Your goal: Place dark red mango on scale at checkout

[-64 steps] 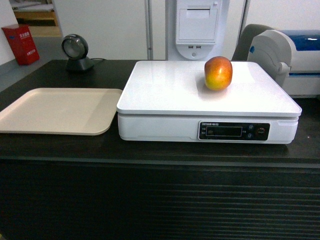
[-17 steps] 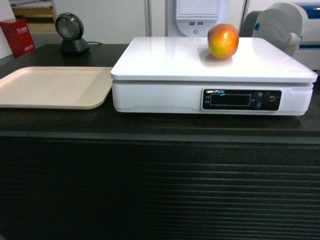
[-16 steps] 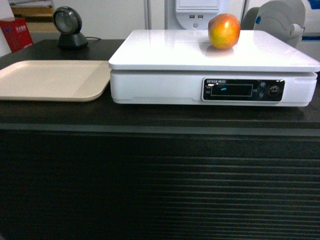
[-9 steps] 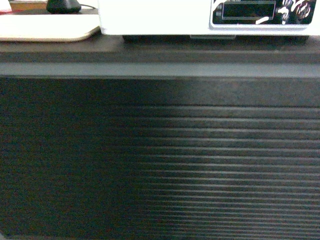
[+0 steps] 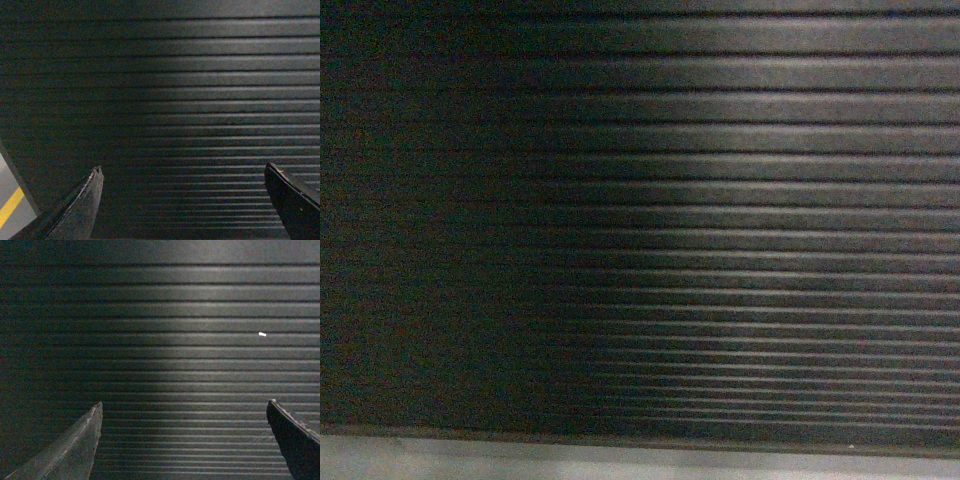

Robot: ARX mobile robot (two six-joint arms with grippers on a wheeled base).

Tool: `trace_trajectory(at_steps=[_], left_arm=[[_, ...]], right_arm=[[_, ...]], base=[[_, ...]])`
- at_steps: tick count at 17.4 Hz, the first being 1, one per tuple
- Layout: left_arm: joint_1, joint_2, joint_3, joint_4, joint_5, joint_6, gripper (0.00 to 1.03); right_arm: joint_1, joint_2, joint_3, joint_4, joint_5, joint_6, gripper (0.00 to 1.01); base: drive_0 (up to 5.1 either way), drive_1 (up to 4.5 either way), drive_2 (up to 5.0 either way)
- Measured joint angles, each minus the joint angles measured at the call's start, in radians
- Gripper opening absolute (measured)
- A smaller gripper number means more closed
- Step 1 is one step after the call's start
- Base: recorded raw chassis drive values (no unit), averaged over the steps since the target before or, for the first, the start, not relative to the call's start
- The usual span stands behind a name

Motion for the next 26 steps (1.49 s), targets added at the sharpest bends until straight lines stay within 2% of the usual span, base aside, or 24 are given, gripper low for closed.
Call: trace_trajectory(at_steps=[26], left_arm=[[0.000, 0.000, 0.000, -0.002, 0.000, 0.000, 0.98]], right_arm=[[0.000, 0.000, 0.000, -0.002, 0.001, 0.000, 0.98]], base=[[0.0, 0.00, 0.0]])
